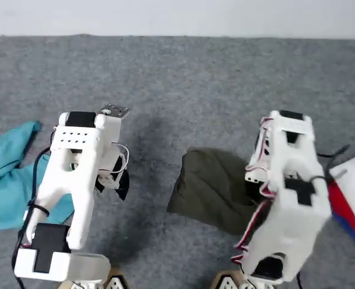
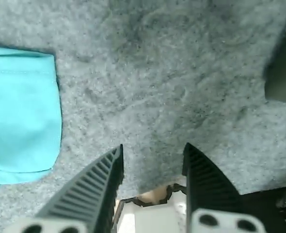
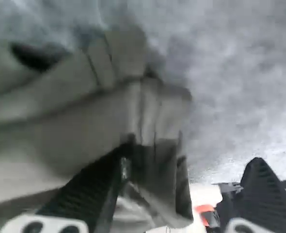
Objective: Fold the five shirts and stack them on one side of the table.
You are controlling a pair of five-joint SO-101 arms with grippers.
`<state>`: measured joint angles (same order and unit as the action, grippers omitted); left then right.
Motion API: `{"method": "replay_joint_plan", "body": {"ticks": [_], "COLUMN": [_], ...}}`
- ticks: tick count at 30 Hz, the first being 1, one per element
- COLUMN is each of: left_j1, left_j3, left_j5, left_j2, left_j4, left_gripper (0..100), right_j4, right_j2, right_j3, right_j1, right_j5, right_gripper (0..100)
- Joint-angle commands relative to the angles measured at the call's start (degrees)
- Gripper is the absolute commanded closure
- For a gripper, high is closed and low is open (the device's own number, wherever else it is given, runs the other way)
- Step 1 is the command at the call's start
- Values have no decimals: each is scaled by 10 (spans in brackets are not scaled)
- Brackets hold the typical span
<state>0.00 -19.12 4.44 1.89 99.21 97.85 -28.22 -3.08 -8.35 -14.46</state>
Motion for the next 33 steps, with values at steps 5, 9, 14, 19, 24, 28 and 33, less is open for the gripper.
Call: {"method": "replay_joint_plan", "body": {"ticks": [5, 9, 14, 19, 24, 28, 33], "left_j1": [0, 0, 0, 0, 0, 0, 0], "left_j3": [-11, -30, -30, -31, -31, -31, -31], "left_j5": [-7, -5, -4, -4, -4, -4, -5], "left_j2": [18, 22, 23, 23, 20, 19, 19], "left_j4": [13, 13, 13, 13, 12, 12, 12], "left_gripper": [809, 809, 809, 809, 809, 809, 809], "right_j4": [48, 49, 39, 44, 44, 41, 42], "right_j2": [-104, -108, -119, -157, -172, -138, -51], "right_j3": [211, 257, 269, 269, 269, 270, 270], "right_j1": [68, 109, 139, 132, 124, 125, 130], "right_j5": [46, 47, 47, 74, 148, 157, 222], "right_gripper": [634, 665, 873, 973, 989, 990, 990]}}
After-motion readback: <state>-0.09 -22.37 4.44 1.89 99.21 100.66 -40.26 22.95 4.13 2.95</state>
